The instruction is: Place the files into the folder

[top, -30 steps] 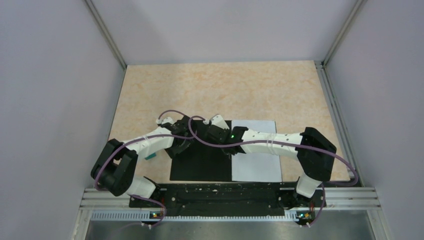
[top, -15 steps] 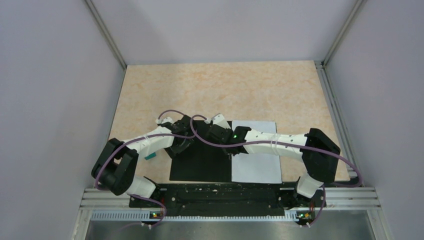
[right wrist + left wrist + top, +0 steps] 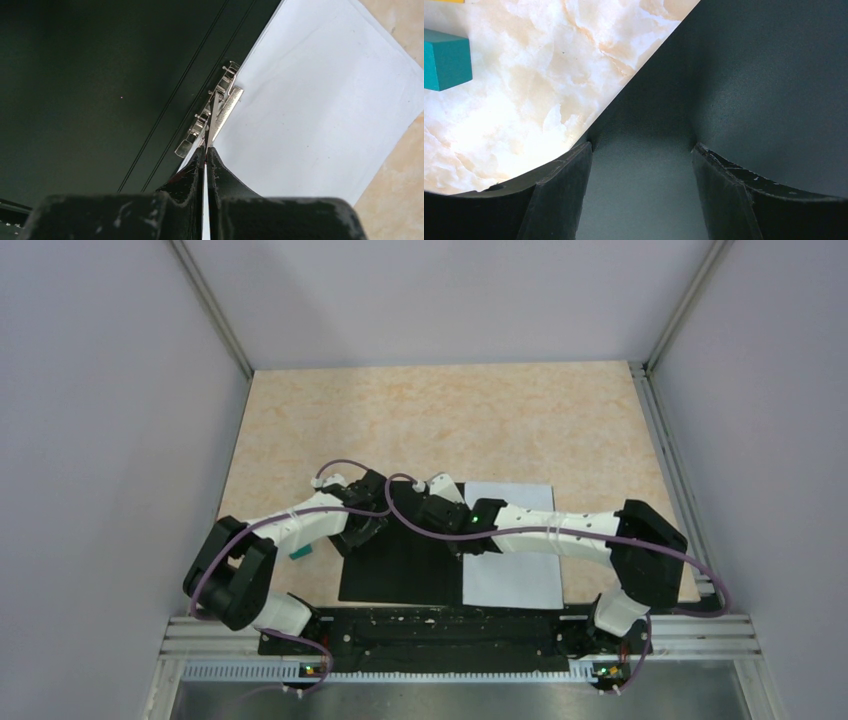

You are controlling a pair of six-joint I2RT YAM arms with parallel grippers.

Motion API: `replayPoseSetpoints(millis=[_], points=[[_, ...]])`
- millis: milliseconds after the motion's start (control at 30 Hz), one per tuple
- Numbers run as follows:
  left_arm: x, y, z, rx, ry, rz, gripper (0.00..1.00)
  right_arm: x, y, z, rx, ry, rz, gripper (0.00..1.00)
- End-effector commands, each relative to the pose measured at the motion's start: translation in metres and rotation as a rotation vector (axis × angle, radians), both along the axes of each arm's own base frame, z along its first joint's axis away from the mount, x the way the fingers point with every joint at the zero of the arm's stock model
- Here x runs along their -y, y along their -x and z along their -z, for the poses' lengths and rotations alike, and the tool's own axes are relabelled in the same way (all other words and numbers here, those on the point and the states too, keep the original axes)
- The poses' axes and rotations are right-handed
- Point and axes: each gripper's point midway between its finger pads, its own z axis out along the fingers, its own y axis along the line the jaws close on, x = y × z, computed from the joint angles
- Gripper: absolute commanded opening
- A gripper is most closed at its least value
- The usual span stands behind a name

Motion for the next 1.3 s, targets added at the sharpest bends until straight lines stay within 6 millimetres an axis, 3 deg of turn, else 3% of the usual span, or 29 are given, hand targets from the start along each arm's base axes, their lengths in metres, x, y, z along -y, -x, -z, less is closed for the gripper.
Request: replayPoseSetpoints(millis=[0, 633, 1267], points=[[-0.014, 0.034, 0.028, -0.150, -0.029, -0.044, 0.79, 0.005, 0.015, 0.002, -0.039, -0.018, -0.007, 0.00], [-0.014, 0.034, 0.028, -0.155, -0.027, -0.048, 0.79, 0.018, 0.042, 0.043, -0.136, 0.012, -0.007, 0.00], [-0.014, 0.034, 0.028, -0.156, -0.026, -0.041, 0.79, 0.028, 0.048, 0.079, -0.174, 0.101, 0.015, 0.00]])
